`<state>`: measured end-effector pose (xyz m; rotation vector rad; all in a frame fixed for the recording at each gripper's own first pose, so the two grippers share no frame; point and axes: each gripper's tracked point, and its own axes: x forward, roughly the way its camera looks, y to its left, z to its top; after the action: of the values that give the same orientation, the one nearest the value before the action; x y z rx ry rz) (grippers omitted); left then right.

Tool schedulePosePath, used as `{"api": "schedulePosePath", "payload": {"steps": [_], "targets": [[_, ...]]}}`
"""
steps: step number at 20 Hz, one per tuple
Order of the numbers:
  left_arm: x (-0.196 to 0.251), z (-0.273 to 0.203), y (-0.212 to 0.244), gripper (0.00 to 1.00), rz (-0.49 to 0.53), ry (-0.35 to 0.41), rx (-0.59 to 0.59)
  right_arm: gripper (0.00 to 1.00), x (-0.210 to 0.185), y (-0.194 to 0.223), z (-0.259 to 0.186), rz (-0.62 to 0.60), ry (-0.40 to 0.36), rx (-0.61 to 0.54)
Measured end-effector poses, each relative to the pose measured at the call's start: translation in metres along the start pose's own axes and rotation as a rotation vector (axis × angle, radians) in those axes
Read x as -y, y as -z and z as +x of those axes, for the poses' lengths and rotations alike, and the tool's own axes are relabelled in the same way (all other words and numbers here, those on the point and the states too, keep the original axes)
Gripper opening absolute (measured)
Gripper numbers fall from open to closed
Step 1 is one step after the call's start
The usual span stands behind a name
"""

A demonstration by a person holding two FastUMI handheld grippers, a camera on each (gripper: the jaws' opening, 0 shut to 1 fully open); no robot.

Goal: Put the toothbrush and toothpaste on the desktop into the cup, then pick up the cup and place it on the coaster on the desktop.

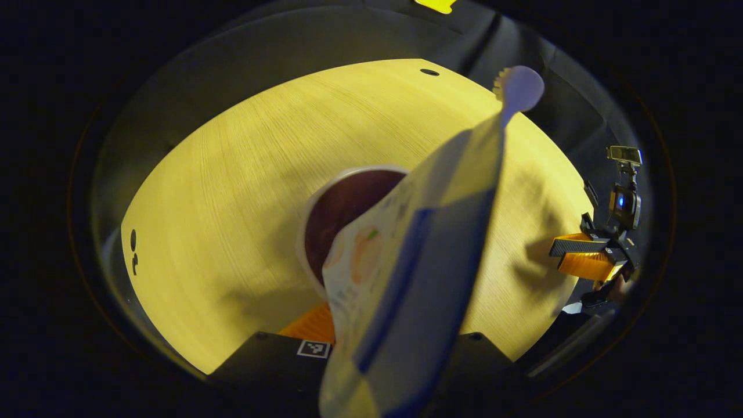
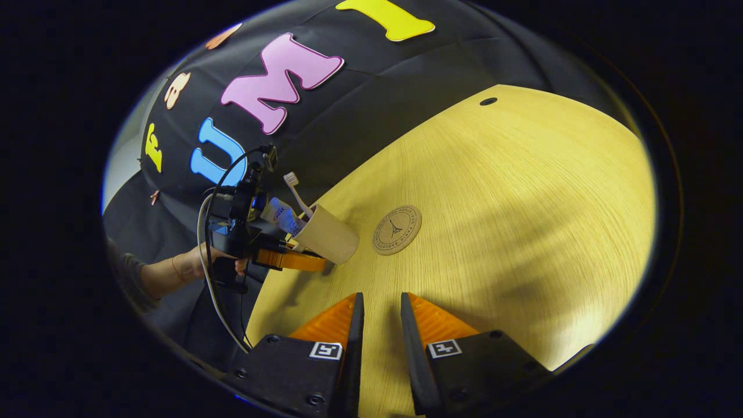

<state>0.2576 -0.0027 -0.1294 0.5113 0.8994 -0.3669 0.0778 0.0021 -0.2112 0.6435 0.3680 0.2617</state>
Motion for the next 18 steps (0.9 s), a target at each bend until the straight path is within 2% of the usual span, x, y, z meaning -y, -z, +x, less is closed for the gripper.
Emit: {"api": "schedulePosePath", "payload": {"steps": [6, 7, 8, 13, 18], "targets": [[-0.004, -0.007, 0.002, 0.35, -0.023, -0.058, 0.023, 0.39, 0.002, -0.004, -0.008, 0.002, -0.006, -0.009], [-0.002, -0.010, 0.000, 0.35, -0.029, -0.057, 0.035, 0.39, 0.003, -0.004, -0.010, 0.002, -0.008, -0.009], [0.002, -0.015, -0.003, 0.26, -0.036, -0.055, 0.046, 0.39, 0.002, -0.005, -0.012, 0.002, -0.011, -0.010], [0.031, -0.033, -0.022, 0.26, -0.035, -0.029, 0.086, 0.38, 0.003, -0.008, -0.026, -0.004, -0.019, -0.022], [0.064, -0.028, -0.041, 0.26, 0.010, -0.014, 0.090, 0.39, 0.012, -0.016, -0.043, -0.017, -0.016, -0.023]]}}
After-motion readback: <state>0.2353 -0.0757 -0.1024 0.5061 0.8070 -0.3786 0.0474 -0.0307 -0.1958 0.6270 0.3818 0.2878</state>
